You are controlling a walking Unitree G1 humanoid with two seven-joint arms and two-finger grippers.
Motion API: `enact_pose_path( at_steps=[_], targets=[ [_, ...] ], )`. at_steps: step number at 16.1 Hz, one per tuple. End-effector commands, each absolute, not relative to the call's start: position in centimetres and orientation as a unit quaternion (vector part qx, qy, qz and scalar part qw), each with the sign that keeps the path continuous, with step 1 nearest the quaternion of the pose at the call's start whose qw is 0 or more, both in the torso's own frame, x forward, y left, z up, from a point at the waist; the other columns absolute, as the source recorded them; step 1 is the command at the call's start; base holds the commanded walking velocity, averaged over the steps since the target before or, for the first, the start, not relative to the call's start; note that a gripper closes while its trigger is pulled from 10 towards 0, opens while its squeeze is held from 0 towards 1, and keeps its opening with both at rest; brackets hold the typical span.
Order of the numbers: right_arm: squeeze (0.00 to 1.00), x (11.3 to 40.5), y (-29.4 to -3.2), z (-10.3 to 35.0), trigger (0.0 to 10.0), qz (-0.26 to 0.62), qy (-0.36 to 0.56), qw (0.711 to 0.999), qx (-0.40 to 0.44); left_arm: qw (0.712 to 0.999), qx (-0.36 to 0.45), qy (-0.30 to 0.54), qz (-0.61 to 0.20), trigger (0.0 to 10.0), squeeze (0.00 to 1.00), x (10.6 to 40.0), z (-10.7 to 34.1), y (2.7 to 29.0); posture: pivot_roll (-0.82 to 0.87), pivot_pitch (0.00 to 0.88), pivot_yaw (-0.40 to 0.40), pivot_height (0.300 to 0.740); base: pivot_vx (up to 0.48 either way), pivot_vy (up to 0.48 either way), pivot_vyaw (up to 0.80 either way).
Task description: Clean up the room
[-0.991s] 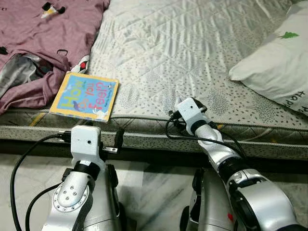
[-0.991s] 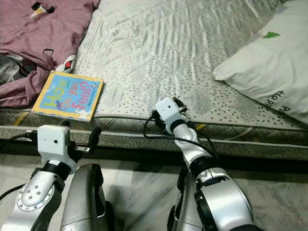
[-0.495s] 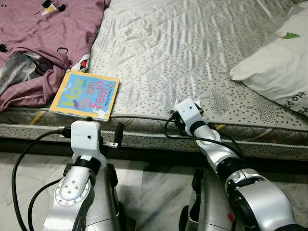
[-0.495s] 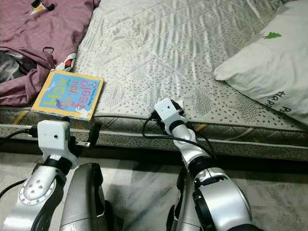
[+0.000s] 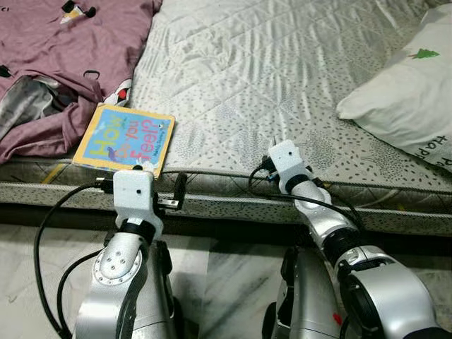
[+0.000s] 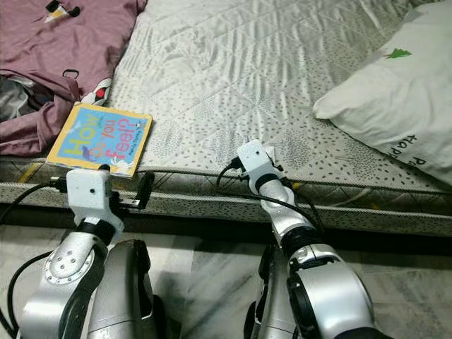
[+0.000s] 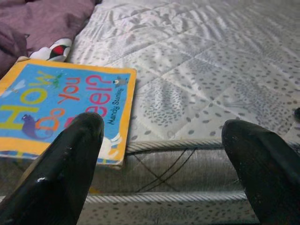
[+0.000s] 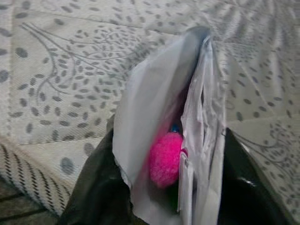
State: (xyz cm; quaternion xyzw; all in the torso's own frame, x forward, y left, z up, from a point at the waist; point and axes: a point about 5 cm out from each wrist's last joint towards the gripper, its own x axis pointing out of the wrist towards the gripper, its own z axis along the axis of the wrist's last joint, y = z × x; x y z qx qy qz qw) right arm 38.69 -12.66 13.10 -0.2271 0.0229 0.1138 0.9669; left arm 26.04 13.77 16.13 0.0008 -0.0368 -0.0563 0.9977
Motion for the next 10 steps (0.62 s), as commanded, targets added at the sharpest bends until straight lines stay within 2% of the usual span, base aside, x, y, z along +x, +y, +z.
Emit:
enact_pose_path(
  at_steps=[1, 10],
  targets=[
    [0.0, 38.6, -12.9, 12.7, 0.0, 0.112, 0.038, 0.967, -0.224, 0.998, 0.001, -0.03, -0.048, 10.0, 0.0, 26.1, 15.6, 14.0, 0.12, 0.158, -0.014, 0.506, 0.0, 0.0, 0.0],
    [0.0, 39.4, -13.6, 14.1, 0.0, 0.099, 0.039, 0.977, -0.185, 0.997, 0.0, -0.057, -0.054, 10.0, 0.0, 28.4, 15.5, 13.7, 0.08, 0.047, -0.02, 0.506, 0.0, 0.0, 0.0]
  ],
)
